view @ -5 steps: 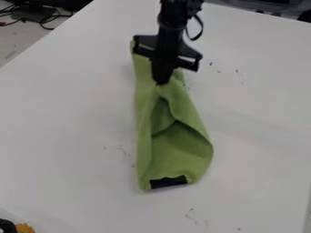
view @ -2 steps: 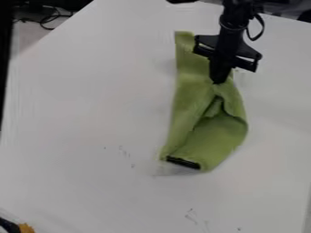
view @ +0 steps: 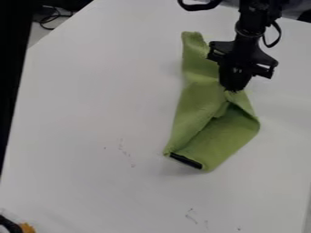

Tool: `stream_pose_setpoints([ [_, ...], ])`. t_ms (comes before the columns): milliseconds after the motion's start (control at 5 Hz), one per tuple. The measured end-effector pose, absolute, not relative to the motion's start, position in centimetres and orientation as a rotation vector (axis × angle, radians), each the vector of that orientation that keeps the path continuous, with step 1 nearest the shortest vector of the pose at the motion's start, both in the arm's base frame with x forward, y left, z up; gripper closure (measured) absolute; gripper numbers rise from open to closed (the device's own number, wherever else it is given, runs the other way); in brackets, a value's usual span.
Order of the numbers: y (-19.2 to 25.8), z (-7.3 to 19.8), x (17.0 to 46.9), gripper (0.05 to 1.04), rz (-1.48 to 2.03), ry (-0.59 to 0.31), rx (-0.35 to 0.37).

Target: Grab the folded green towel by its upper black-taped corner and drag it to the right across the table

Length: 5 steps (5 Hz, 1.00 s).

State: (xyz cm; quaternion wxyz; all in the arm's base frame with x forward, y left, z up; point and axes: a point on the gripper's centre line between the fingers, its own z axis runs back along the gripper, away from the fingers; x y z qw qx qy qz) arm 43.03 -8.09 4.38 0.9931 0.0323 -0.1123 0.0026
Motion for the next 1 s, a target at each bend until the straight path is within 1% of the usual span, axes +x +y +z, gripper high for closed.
stream_pose_setpoints([
  [200,-10.5,4.3,42.4,0.228,-0.016,-0.210,0.005],
  [400,-13.9,5.4,42.6,0.072,-0.066,-0.236,-0.092],
  [600,-17.6,5.1,42.9,0.075,-0.120,-0.229,-0.196],
  [800,-19.1,4.9,43.1,0.081,-0.196,-0.220,-0.180],
  [1000,-17.1,5.7,43.4,0.082,-0.326,-0.220,0.022],
])
